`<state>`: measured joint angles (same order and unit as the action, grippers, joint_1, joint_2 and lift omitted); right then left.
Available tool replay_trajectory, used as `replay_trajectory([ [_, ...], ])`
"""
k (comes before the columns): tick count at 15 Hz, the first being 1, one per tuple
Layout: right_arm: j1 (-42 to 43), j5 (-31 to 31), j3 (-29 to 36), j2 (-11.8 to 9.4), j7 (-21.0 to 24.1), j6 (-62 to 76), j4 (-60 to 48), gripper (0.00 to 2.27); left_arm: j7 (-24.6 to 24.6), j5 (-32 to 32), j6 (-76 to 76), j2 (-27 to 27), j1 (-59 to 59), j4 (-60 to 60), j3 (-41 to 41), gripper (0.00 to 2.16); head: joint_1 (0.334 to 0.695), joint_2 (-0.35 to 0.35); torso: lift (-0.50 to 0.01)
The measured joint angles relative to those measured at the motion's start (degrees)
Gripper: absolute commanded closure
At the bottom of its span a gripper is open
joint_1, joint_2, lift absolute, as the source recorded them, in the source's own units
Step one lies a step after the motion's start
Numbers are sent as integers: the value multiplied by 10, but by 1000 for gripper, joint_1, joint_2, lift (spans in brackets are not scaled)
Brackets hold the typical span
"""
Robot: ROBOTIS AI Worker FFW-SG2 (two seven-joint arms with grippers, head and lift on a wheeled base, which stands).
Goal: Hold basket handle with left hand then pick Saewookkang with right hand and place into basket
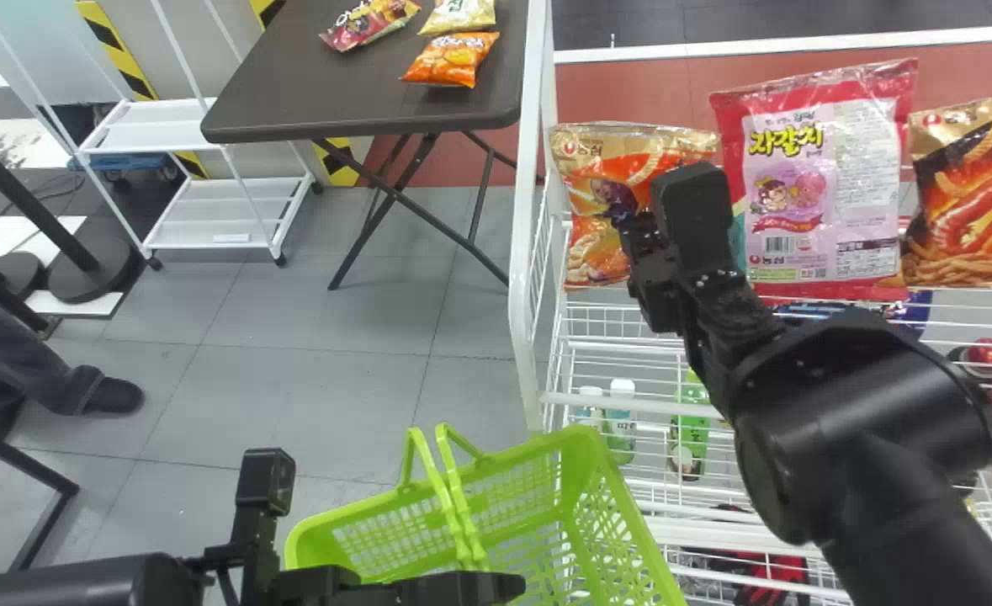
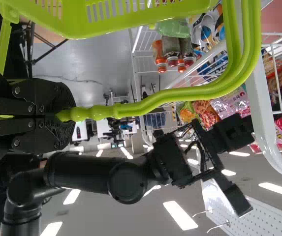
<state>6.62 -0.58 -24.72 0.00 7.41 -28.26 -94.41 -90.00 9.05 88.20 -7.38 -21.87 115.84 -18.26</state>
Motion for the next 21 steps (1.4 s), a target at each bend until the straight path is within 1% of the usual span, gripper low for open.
replay_trajectory([
  [3,-61,-27,18,0,5,-16,-92,2246,0,0,0,0,0,1,2,2152,695,159,-18],
  [5,-103,-51,26,0,7,-52,-168,2246,0,0,0,0,0,1,4,2152,695,142,-18],
  [8,-163,-60,37,-1,9,-98,-274,2246,0,0,0,0,0,2,6,2152,695,121,-18],
  [9,-186,-60,42,-5,9,-117,-314,2246,0,0,0,0,0,2,8,2152,695,102,-18],
  [12,-242,-58,51,-27,9,-213,-420,2246,0,-2,0,2,0,2,11,2152,695,65,-18],
  [14,-269,-56,56,-41,9,-278,-463,2246,0,-2,0,4,-1,2,12,2152,695,31,-18],
  [16,-299,-53,54,-57,9,-322,-495,2246,0,-2,0,6,-4,1,12,2152,695,20,-18],
  [18,-318,-51,38,-73,8,-379,-526,2246,0,-3,0,9,-9,0,12,2152,695,22,-18],
  [20,-333,-51,3,-90,6,-456,-556,2246,0,-3,0,10,-10,1,13,2152,695,52,-18],
  [21,-335,-51,-15,-93,5,-486,-561,2246,0,-3,0,11,-10,2,14,2152,695,67,-18],
])
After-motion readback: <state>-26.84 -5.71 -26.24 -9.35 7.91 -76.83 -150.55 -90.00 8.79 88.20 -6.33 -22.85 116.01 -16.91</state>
